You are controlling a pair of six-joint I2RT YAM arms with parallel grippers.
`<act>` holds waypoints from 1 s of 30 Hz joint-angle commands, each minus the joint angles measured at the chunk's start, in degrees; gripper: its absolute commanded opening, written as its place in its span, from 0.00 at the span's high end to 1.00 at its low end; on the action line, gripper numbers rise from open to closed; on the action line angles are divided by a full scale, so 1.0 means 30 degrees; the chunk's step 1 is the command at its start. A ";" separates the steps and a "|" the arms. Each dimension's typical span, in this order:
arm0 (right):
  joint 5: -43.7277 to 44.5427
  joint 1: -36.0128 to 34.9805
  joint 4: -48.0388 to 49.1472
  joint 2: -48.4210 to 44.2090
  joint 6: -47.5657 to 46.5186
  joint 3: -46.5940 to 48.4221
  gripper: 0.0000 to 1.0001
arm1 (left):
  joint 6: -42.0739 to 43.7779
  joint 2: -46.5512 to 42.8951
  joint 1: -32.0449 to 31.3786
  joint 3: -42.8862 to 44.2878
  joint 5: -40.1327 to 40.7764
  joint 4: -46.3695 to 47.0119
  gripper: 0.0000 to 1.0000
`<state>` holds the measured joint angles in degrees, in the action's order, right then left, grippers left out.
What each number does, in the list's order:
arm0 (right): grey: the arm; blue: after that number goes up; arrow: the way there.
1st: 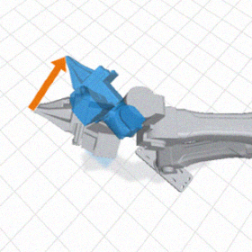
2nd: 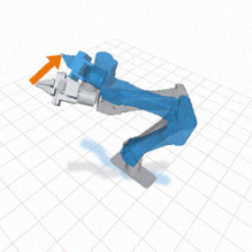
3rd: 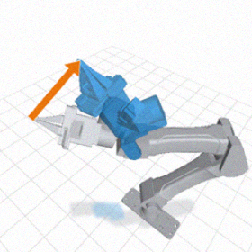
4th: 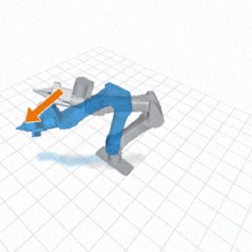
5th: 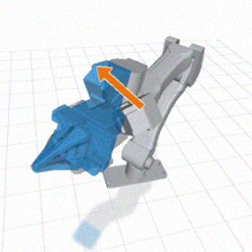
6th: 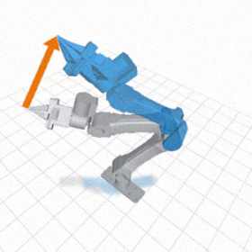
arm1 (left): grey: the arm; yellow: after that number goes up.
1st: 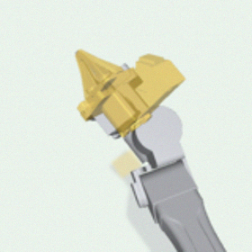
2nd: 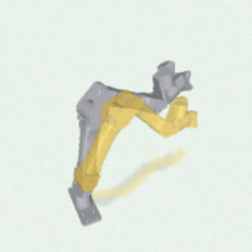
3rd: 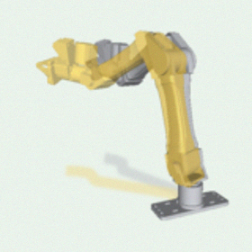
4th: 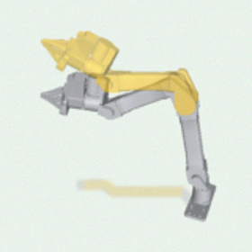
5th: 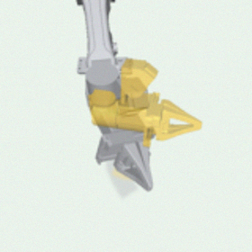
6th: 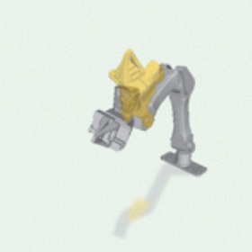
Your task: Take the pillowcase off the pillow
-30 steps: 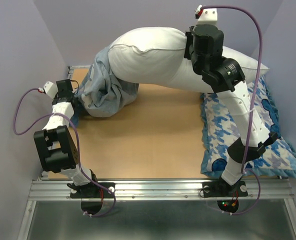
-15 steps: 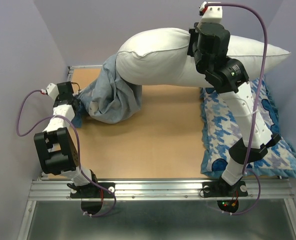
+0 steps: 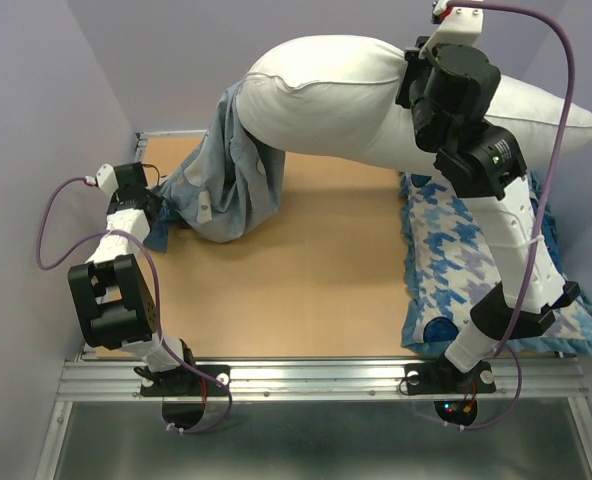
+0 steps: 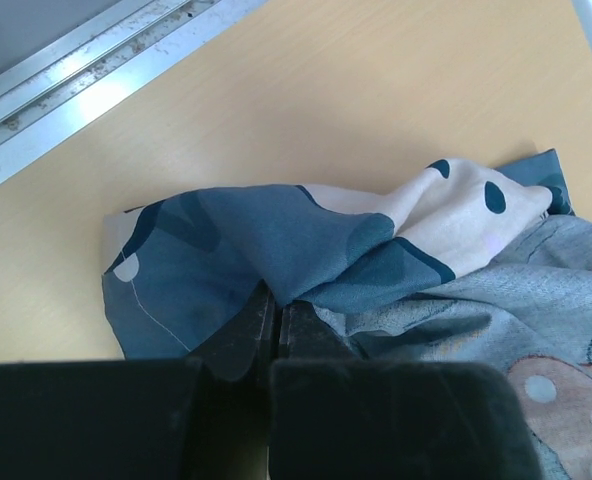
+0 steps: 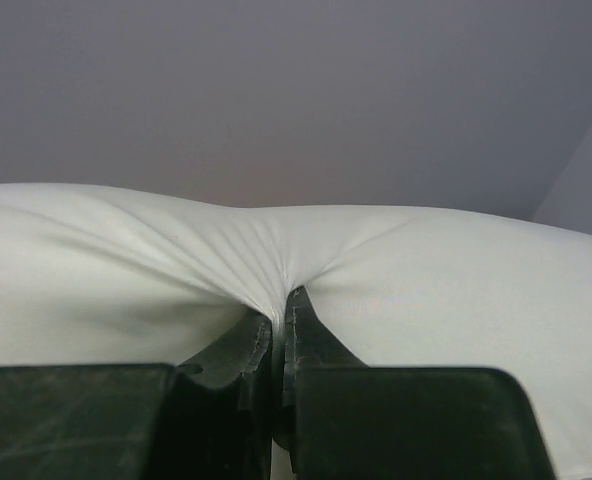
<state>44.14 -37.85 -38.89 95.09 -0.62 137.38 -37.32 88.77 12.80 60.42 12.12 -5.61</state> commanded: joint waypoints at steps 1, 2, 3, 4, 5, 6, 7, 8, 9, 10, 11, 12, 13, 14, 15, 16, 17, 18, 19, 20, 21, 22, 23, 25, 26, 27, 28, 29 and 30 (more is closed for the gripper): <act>0.0053 0.0105 0.5113 -0.1813 0.0149 0.0056 0.99 | 0.0194 -0.0557 -0.0106 -0.0044 -0.0290 0.0755 1.00; -0.0035 0.0105 0.5113 -0.1871 0.0149 0.0114 0.99 | 0.0223 -0.0470 -0.0106 -0.0044 -0.0435 0.0755 1.00; -0.0007 0.0105 0.5113 -0.1959 0.0149 0.0230 0.99 | 0.0281 -0.0383 -0.0106 0.0014 -0.0581 0.0784 1.00; -0.0064 0.0105 0.5113 -0.2076 0.0004 0.0405 0.99 | 0.0601 -0.0382 -0.0106 0.0131 -0.1366 0.0814 1.00; -0.0152 0.0105 0.5142 -0.2222 0.0003 0.0407 0.99 | 0.0720 -0.0527 -0.0251 0.0132 -0.1693 0.0872 1.00; -0.0327 0.0105 0.5114 -0.2311 -0.0026 0.0320 0.99 | 0.0808 -0.0789 -0.0339 0.0016 -0.1928 0.1105 0.95; -0.0503 0.0105 0.5113 -0.2398 0.0031 0.0174 1.00 | 0.1012 -0.1227 -0.0514 -0.0217 -0.2453 0.1658 0.73; -0.0939 0.0105 0.5113 -0.2718 0.0119 -0.0494 0.99 | 0.1333 -0.2362 -0.0980 -0.0828 -0.3792 0.2331 0.62; -0.1205 0.0105 0.5113 -0.2838 0.0671 -0.0936 0.99 | 0.1714 -0.3476 -0.1216 -0.0979 -0.4501 0.2860 0.45; -0.1411 0.0105 0.5113 -0.3013 0.0879 -0.1491 0.99 | 0.2066 -0.3951 -0.1538 -0.0952 -0.4770 0.2865 0.41; -0.1848 0.0105 0.5113 -0.3247 0.1258 -0.2396 0.99 | 0.2765 -0.4420 -0.2150 -0.0662 -0.4772 0.2401 0.38; -0.2055 0.0105 0.5084 -0.3278 0.1378 -0.2927 0.99 | 0.2772 -0.4860 -0.2533 -0.0427 -0.4511 0.2019 0.32; -0.2260 0.0105 0.5084 -0.3278 0.1525 -0.3281 0.99 | 0.3468 -0.5734 -0.2827 -0.0192 -0.4335 0.1899 0.29; -0.2436 0.0105 0.5055 -0.3278 0.1613 -0.3603 0.99 | 0.3649 -0.6207 -0.3091 0.0129 -0.4333 0.1289 0.28; -0.2525 0.0105 0.5055 -0.3104 0.1788 -0.4099 0.99 | 0.4086 -0.6734 -0.3761 0.0161 -0.4362 0.1022 0.27; -0.2584 0.0105 0.5026 -0.3044 0.1848 -0.4249 0.99 | 0.4265 -0.7725 -0.4029 0.0133 -0.4536 0.1048 0.26; -0.2816 0.0105 0.5025 -0.2841 0.1993 -0.4367 0.99 | 0.4498 -0.8199 -0.4205 0.0016 -0.4683 0.1077 0.25; -0.2906 0.0105 0.5025 -0.2752 0.2053 -0.4426 0.99 | 0.4704 -0.8552 -0.5077 -0.0043 -0.4887 0.1165 0.24; -0.3023 0.0105 0.5025 -0.2664 0.2140 -0.4340 0.99 | 0.5054 -0.8787 -0.5985 -0.0102 -0.5093 0.1369 0.23; -0.3140 0.0105 0.4967 -0.2518 0.2228 -0.4252 0.99 | 0.5115 -0.8761 -0.6400 -0.0102 -0.5037 0.1458 0.23; -0.3257 0.0076 0.4938 -0.2285 0.2374 -0.3990 0.99 | 0.5145 -0.8587 -0.6897 -0.0305 -0.4833 0.1778 0.23; -0.3374 0.0076 0.4850 -0.2195 0.2463 -0.3871 1.00 | 0.5116 -0.8469 -0.7018 -0.0568 -0.4831 0.2129 0.23; -0.3520 0.0047 0.4821 -0.1962 0.2609 -0.3754 0.99 | 0.5000 -0.8323 -0.7049 -0.0658 -0.4889 0.2538 0.23; -0.3755 0.0018 0.4791 -0.1612 0.2726 -0.3549 0.99 | 0.4707 -0.8233 -0.7137 -0.0979 -0.5006 0.2920 0.23; -0.3843 -0.0012 0.4733 -0.1318 0.2756 -0.3229 0.99 | 0.4590 -0.8436 -0.7166 -0.1126 -0.4775 0.3097 0.23; -0.3844 -0.0186 0.4703 -0.1083 0.2756 -0.3023 0.99 | 0.4270 -0.8554 -0.7166 -0.1476 -0.4540 0.3389 0.23; -0.3815 -0.0275 0.4674 -0.0849 0.2814 -0.2846 0.99 | 0.4266 -0.8642 -0.7166 -0.1653 -0.4393 0.3537 0.23; -0.3815 -0.0363 0.4674 -0.0412 0.2844 -0.2642 0.99 | 0.4237 -0.8701 -0.7166 -0.1713 -0.4188 0.3539 0.24; -0.4018 -0.0421 0.4674 -0.0204 0.2989 -0.2321 0.99 | 0.4121 -0.8673 -0.7166 -0.1626 -0.4186 0.3220 0.25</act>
<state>33.34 -38.33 -36.71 94.26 6.48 123.66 -24.58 63.96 -8.78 55.86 -1.69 1.39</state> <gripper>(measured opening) 0.056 0.765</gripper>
